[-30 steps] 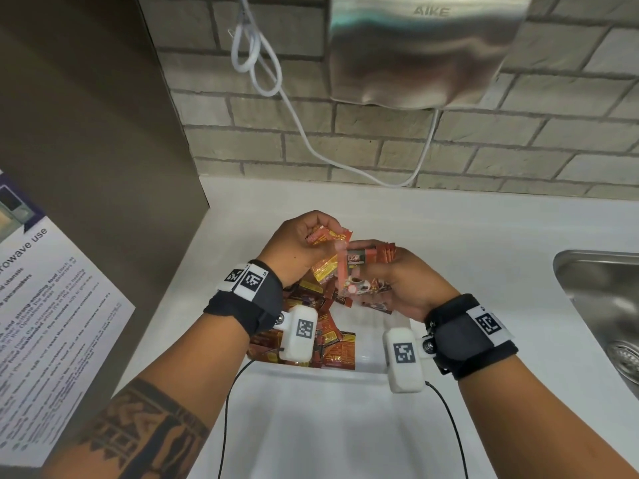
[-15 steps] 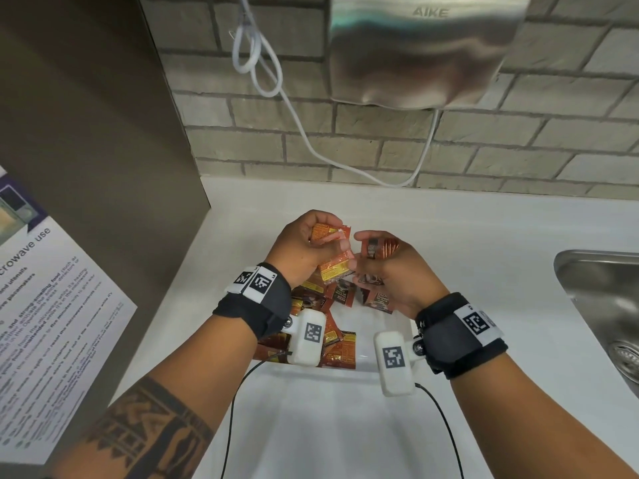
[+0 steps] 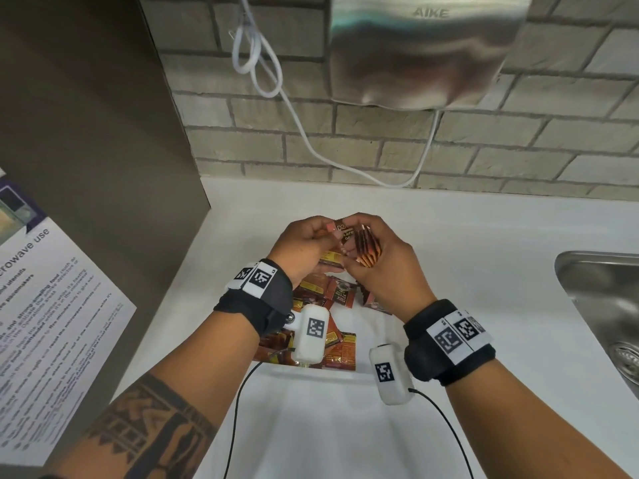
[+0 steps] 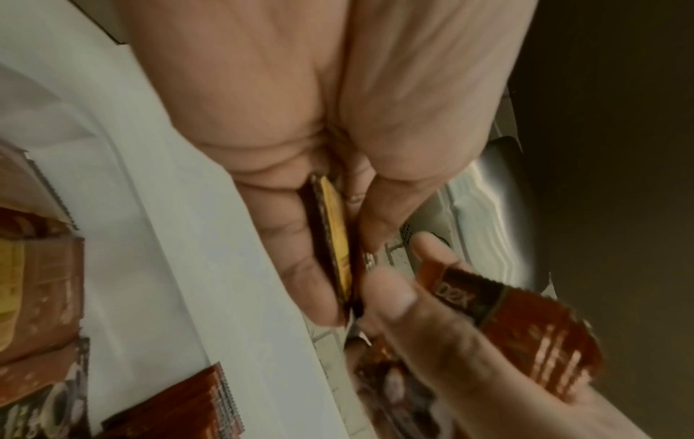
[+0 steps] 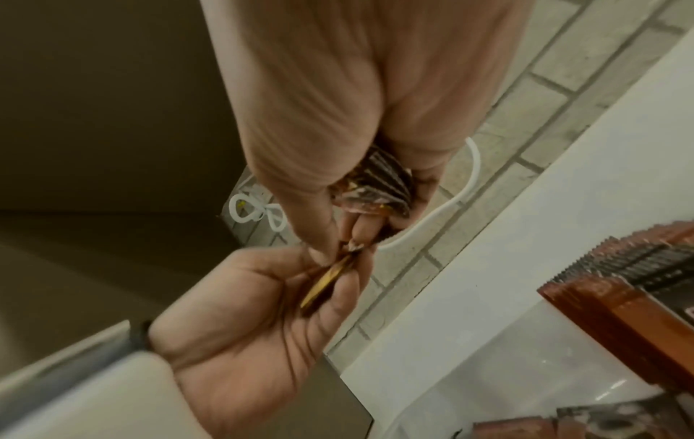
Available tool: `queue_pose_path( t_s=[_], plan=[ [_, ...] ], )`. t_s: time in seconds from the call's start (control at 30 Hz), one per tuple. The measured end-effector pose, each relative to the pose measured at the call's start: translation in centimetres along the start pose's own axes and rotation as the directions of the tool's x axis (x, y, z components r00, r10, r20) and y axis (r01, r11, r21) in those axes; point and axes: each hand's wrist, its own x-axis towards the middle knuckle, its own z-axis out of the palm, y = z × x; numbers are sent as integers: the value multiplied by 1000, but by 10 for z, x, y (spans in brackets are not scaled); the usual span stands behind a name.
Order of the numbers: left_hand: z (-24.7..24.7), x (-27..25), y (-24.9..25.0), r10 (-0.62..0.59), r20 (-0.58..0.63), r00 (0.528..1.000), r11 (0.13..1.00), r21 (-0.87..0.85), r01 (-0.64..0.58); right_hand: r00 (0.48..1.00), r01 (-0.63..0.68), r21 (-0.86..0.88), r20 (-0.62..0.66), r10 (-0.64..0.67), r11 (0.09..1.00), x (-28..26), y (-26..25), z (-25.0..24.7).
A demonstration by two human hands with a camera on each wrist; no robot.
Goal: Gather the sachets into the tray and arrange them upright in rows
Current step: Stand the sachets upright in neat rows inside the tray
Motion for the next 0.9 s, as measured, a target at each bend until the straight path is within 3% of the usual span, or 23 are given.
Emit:
queue_pose_path(
  t_s=[0.1, 0.17, 0.3, 0.37, 0.47, 0.57, 0.67, 0.8, 0.9],
  plan=[
    [-9, 1, -3, 16, -16, 1000, 999, 40, -15, 984, -105, 202, -118, 131, 974, 3, 3, -7],
    [-13, 0, -3, 31, 14, 999, 995, 95, -32, 954, -205, 237, -167, 247, 950, 8, 8, -15],
    [-10, -2, 1, 31, 156, 987, 978, 201, -63, 910, -413, 333, 198, 366, 848, 12, 15, -19],
    [-7, -2, 2, 40, 182, 983, 965, 247, -85, 908, -414, 349, 226, 354, 841, 11, 13, -18],
    [-8, 1, 1, 43, 169, 985, 963, 254, -86, 912, -410, 367, 170, 373, 835, 11, 13, -19],
    [-11, 5, -2, 66, 39, 997, 951, 299, -75, 892, -436, 459, 106, 440, 774, 11, 18, -21],
    [-8, 5, -4, 202, -38, 979, 869, 468, -161, 888, -430, 499, 83, 453, 752, 10, 18, -17],
    [2, -1, -7, 319, -8, 948, 804, 531, -267, 868, -466, 654, 208, 450, 596, 8, 9, -12],
    [0, -1, -6, 384, -16, 923, 775, 549, -313, 848, -483, 705, 231, 477, 518, 8, 9, -15]
  ],
)
